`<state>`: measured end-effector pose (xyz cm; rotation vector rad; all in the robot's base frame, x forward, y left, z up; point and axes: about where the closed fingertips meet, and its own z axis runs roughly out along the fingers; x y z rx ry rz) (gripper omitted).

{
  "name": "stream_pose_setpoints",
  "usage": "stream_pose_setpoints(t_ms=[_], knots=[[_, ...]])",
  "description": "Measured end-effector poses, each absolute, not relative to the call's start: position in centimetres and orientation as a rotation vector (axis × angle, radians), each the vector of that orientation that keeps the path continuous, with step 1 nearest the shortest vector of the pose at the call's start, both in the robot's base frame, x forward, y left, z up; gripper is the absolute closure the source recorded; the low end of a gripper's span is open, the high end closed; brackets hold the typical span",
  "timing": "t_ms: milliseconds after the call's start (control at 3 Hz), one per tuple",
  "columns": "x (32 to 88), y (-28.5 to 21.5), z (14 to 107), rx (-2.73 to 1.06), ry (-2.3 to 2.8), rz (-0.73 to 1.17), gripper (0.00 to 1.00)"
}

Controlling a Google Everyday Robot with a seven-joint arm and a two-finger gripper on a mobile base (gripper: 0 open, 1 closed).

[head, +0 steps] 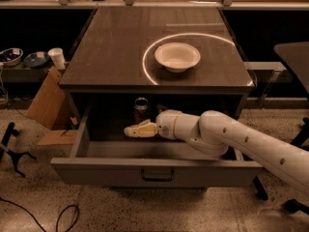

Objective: Pick orange can from top drawer and place on counter

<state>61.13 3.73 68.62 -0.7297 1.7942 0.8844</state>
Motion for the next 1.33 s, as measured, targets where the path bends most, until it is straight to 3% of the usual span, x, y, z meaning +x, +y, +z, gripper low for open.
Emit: stream_pose_setpoints(t_ms=[667, 1333], knots=[[62.0, 4.1, 69.5, -0.762, 1.743, 0.875, 0.00], [60.7, 7.7, 72.1, -0.879, 1.668, 0.916, 0.00]])
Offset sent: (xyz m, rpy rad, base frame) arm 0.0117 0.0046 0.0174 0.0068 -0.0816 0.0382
